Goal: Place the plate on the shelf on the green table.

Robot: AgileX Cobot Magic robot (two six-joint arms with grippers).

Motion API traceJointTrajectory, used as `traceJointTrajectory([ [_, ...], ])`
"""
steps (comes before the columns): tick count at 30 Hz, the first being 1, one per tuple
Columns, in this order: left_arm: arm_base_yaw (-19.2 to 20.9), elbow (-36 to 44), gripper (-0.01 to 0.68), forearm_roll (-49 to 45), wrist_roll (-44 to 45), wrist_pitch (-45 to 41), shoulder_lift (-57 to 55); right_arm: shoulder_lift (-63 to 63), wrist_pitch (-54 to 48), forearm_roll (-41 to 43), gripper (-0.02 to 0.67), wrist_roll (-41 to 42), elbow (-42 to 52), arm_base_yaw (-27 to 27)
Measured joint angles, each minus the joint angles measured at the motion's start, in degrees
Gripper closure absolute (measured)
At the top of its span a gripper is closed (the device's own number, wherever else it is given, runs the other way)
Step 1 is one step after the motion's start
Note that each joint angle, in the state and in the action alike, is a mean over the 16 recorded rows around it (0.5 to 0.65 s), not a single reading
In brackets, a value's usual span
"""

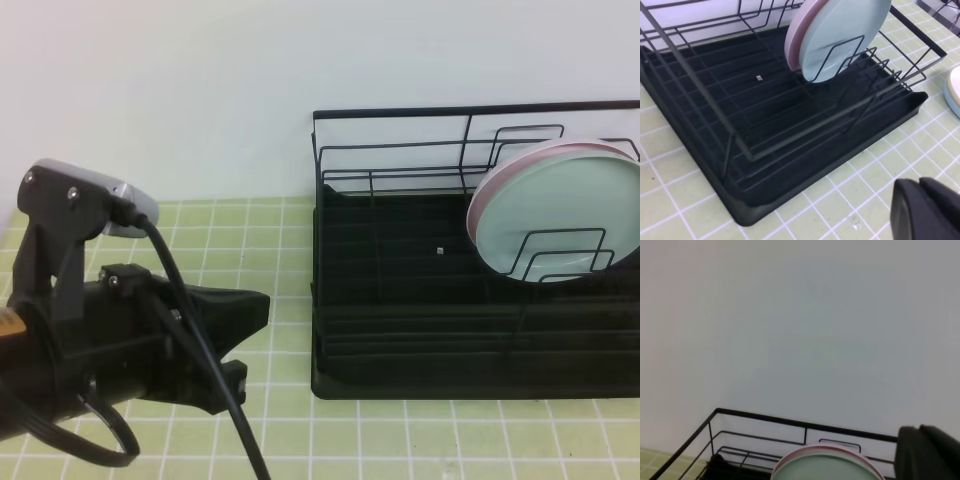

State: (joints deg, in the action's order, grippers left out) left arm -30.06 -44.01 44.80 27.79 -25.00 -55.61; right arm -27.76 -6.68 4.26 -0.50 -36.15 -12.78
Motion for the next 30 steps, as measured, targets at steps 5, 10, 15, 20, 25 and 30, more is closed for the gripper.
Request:
traceJointTrajectory([
  [5, 0.00, 0.00, 0.673, 0.03, -0.08, -0.04, 0.00, 2.10, -2.42, -0.06, 0.651, 0.31, 1.02, 0.00],
  [10, 0.00, 0.00, 0.673, 0.03, -0.18, -0.04, 0.00, 2.78, -6.50, -0.09, 0.651, 1.23, 1.22, 0.00],
  [15, 0.00, 0.00, 0.673, 0.03, -0.23, -0.04, 0.00, 3.13, -6.93, -1.29, 0.652, 2.64, 2.25, 0.00],
  [20, 0.00, 0.00, 0.674, 0.03, -0.14, -0.05, 0.00, 3.44, -6.97, -3.84, 0.652, 3.70, 3.78, 0.00],
  [25, 0.00, 0.00, 0.674, 0.03, -0.01, -0.09, 0.00, 3.64, -6.10, -6.53, 0.652, 4.42, 5.36, 0.00],
  [30, 0.00, 0.00, 0.674, 0.03, 0.12, -0.13, 0.00, 3.59, -8.88, -8.09, 0.651, 5.34, 6.15, 0.00],
])
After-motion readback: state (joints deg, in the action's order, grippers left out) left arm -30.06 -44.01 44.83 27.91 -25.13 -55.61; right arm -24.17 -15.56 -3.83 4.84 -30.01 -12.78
